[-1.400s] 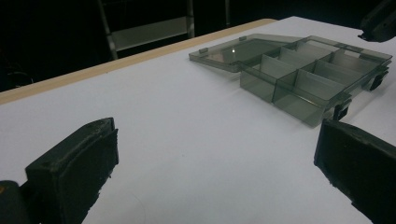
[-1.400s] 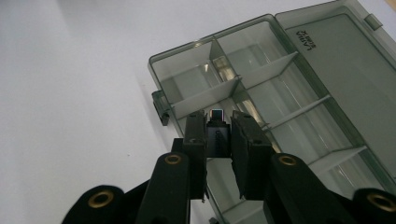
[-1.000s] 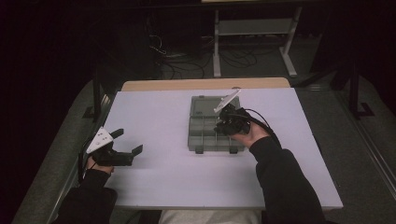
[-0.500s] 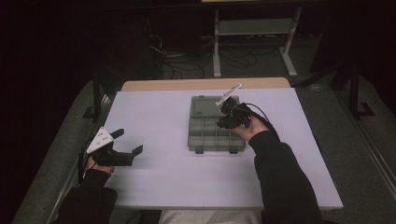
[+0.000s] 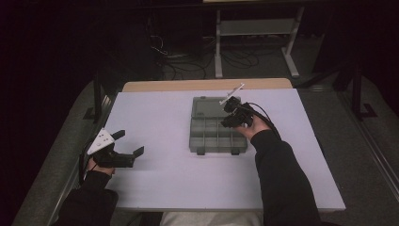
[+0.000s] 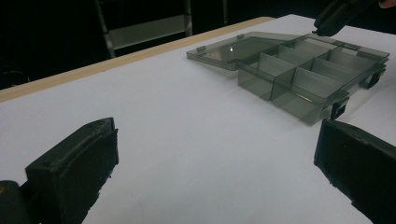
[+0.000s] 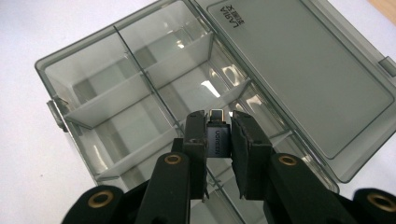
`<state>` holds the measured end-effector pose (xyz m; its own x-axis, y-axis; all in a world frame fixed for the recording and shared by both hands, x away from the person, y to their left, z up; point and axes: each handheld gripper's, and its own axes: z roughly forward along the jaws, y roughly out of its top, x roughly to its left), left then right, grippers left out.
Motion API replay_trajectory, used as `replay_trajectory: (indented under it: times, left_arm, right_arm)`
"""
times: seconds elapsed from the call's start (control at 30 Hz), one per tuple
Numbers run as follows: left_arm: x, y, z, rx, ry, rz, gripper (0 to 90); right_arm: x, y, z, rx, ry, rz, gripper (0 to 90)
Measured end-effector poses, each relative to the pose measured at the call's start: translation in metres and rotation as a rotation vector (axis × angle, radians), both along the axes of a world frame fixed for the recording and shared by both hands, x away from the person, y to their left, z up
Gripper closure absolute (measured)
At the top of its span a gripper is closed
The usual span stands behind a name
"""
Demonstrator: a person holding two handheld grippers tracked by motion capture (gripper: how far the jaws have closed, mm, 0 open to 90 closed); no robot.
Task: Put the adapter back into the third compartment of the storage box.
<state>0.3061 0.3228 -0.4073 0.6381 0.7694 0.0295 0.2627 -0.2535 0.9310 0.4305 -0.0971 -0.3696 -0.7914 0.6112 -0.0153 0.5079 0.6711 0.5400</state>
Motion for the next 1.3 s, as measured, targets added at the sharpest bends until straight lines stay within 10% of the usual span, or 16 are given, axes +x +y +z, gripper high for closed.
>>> replay_trajectory:
  times: [0.73,1.3]
  left_arm:
    - [0.0,0.0,0.0,-0.004,0.003,-0.002,0.0]
    - [0.0,0.001,0.0,-0.003,-0.001,0.004,0.0]
  right_arm:
    - [0.017,0.008,-0.027,-0.043,0.036,-0.015,74.5]
    - [0.009,-0.008,-0.019,0.062,0.026,-0.112,26.0]
